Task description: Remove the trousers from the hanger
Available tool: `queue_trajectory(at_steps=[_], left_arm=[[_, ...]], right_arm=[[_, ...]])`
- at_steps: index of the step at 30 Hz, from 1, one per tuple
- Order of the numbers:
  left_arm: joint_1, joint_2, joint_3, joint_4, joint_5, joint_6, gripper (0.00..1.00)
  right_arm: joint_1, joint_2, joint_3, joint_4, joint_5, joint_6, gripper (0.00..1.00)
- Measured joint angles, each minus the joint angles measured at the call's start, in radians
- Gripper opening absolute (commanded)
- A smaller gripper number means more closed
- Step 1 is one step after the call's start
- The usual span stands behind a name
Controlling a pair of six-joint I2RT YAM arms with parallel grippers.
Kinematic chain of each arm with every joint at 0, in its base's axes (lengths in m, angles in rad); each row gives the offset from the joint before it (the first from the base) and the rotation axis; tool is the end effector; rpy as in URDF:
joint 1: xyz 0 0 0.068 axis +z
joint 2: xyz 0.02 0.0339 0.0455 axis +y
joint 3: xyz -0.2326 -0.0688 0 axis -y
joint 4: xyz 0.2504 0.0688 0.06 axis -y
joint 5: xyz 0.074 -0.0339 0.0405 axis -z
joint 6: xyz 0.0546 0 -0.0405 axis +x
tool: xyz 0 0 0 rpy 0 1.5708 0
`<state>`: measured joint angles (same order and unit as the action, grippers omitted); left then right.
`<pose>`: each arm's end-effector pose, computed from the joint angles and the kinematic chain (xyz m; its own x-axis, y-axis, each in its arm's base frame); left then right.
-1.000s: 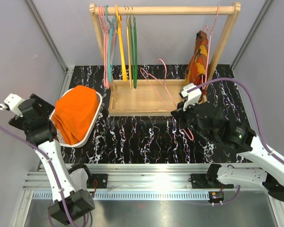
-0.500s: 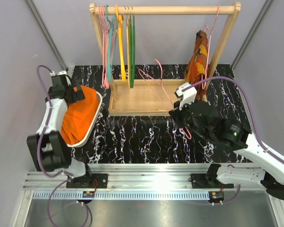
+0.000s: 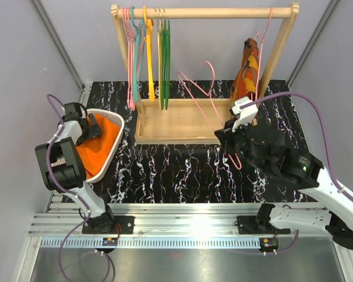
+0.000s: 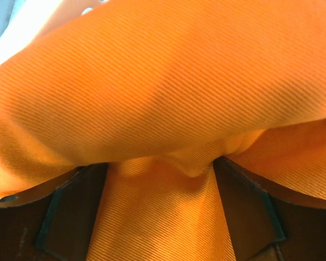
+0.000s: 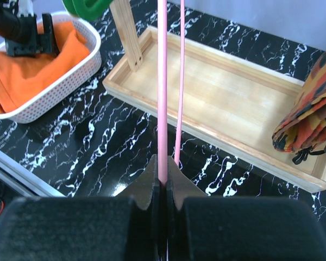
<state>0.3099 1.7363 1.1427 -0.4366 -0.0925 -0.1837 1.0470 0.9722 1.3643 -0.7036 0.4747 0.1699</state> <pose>0.3466 0.1163 0.1425 -0.7391 -0.4277 -0.5205 -0.4922 0.8703 -0.0161 0.1287 0.1729 0.4192 -0.2445 -0.1227 -0.9619 -0.5187 0.8547 0.0229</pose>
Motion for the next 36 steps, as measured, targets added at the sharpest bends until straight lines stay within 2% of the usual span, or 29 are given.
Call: queue_trajectory(at_steps=[1,8,14,17,21,25,27,28,30,31,33,35,36], left_arm=[[0.011,0.000,0.000,0.007,0.012,-0.004,0.99],[0.056,-0.049,-0.009,0.020,0.071,-0.034,0.99],[0.063,-0.222,-0.011,-0.021,0.078,-0.071,0.99],[0.063,-0.333,-0.031,-0.016,0.016,-0.127,0.99],[0.085,-0.480,-0.148,-0.019,-0.121,-0.222,0.99],[0.148,-0.478,-0.230,-0.061,-0.188,-0.307,0.98],[0.158,-0.444,-0.264,-0.062,-0.195,-0.340,0.94],[0.164,-0.420,-0.282,-0.062,-0.195,-0.359,0.88],[0.179,-0.356,-0.291,-0.066,-0.188,-0.391,0.67],[0.189,-0.320,-0.291,-0.062,-0.182,-0.405,0.45],[0.200,-0.279,-0.291,-0.061,-0.170,-0.422,0.30],[0.205,-0.272,-0.291,-0.058,-0.153,-0.430,0.26],[0.208,-0.276,-0.291,-0.058,-0.143,-0.428,0.31]], right_arm=[[0.000,-0.006,0.003,0.000,0.005,0.002,0.00],[0.000,-0.024,0.034,-0.016,0.034,0.002,0.00],[0.000,-0.024,0.049,-0.048,0.050,0.002,0.00],[0.000,-0.022,0.052,-0.050,0.058,0.002,0.00],[0.000,-0.012,0.054,-0.050,0.057,0.002,0.00],[0.000,0.000,0.058,-0.051,0.056,0.002,0.00],[0.000,0.006,0.064,-0.057,0.054,0.003,0.00],[0.000,0.009,0.068,-0.058,0.053,0.003,0.00],[0.000,0.013,0.073,-0.058,0.047,0.003,0.00],[0.000,0.015,0.076,-0.058,0.046,0.003,0.00],[0.000,0.023,0.081,-0.061,0.046,0.003,0.00],[0.000,0.033,0.083,-0.062,0.050,0.002,0.00],[0.000,0.039,0.083,-0.062,0.057,0.002,0.00]])
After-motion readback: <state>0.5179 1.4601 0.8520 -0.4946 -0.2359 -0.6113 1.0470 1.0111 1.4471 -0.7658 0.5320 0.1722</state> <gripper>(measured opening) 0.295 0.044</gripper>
